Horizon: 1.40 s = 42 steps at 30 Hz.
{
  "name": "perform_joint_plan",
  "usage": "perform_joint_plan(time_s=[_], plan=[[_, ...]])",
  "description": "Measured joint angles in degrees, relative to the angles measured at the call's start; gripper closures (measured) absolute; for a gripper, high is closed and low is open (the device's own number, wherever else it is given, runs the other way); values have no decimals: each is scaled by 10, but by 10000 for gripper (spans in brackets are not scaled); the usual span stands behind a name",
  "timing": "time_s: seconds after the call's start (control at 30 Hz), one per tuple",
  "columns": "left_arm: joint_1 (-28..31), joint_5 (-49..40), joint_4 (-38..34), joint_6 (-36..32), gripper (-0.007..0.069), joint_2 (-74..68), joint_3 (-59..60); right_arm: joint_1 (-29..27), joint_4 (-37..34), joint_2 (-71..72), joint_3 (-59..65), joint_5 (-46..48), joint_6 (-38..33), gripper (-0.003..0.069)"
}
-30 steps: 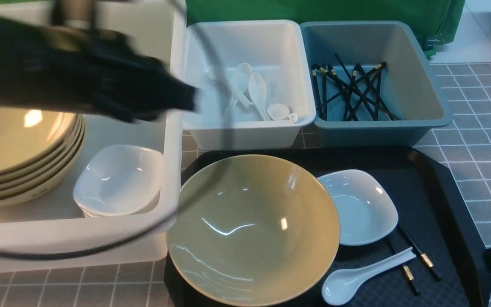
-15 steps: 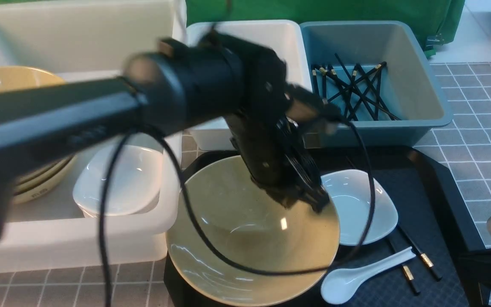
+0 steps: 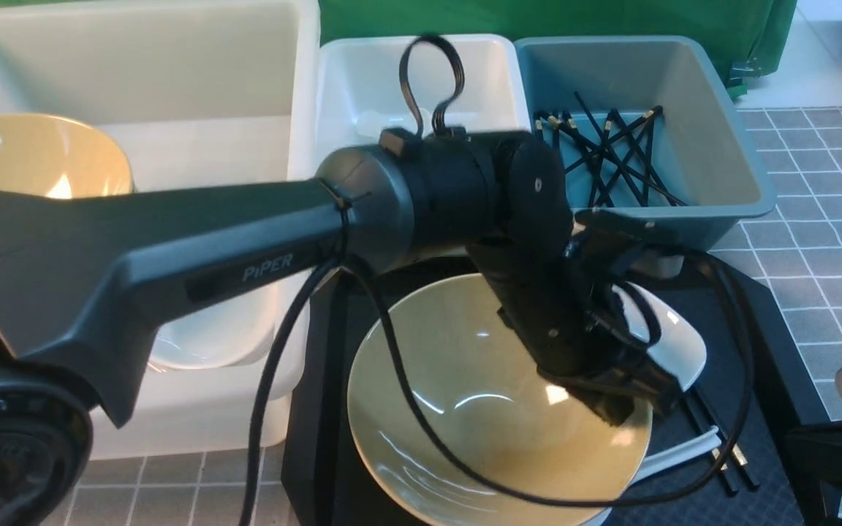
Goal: On grey table put chopsticks spoon bowls plates into blue grey white boxes.
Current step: 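Grasp the large bowl on the tray by its rim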
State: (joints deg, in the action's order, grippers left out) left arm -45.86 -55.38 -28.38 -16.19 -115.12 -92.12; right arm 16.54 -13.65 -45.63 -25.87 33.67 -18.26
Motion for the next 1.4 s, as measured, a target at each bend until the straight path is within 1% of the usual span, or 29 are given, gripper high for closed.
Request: perform_joint_plan(time_s=[0.1, 0.13, 0.17, 0.2, 0.23, 0.33, 0.37, 0.4, 0.43, 0.47, 0.57, 0.67, 0.8, 0.9, 0.97, 1.03, 1.07, 1.2, 1.23, 1.3, 1.4], plan=[[14, -57, 44, 17, 581, 0, -49, 0, 0, 0, 0, 0, 0, 622], [22, -88, 77, 27, 554, 0, -74, 0, 0, 0, 0, 0, 0, 622], [22, -88, 77, 29, 550, 0, -74, 0, 0, 0, 0, 1, 0, 622], [36, -121, 124, 40, 505, 0, -100, 0, 0, 0, 0, 1, 0, 620], [43, -132, 152, 50, 472, 0, -110, 0, 0, 0, 0, 1, 0, 620], [63, -144, 227, 76, 356, 0, -123, 0, -1, 0, 0, 1, 0, 620], [65, -144, 232, 78, 356, 0, -123, 0, -1, 0, 0, 1, 0, 620], [74, -147, 268, 92, 293, -1, -123, 0, -1, 0, 0, 1, 0, 620], [81, -150, 289, 102, 242, -2, -123, 0, -1, 0, 0, 1, 0, 619], [82, -150, 294, 107, 228, -3, -123, 0, -1, 0, 0, 1, 0, 618], [90, -150, 316, 114, 152, -15, -123, 0, -1, 0, 0, -1, 2, 617], [90, -150, 317, 113, 130, -33, -124, 0, -1, 0, 0, -2, 2, 615], [90, -150, 317, 105, 125, -65, -124, 0, -1, 0, 0, -2, 3, 614], [90, -150, 312, 95, 139, -84, -125, 0, -1, 0, 0, -2, 3, 612], [90, -150, 307, 91, 165, -90, -125, 0, -1, 0, 0, -2, 3, 610], [90, -150, 297, 87, 253, -95, -126, 0, -1, 0, 0, -2, 3, 606], [90, -154, 296, 85, 279, -95, -127, 0, -1, 0, 0, -2, 3, 605], [92, -165, 268, 81, 496, -75, -128, 0, -1, 0, 0, -2, 3, 600], [92, -164, 257, 79, 528, -67, -128, 0, -1, 0, 0, -3, 3, 599], [92, -165, 244, 79, 564, -52, -128, 0, -1, 0, 0, -3, 3, 598], [90, -164, 240, 79, 603, -25, -128, 0, -1, 0, 0, -4, 3, 597]])
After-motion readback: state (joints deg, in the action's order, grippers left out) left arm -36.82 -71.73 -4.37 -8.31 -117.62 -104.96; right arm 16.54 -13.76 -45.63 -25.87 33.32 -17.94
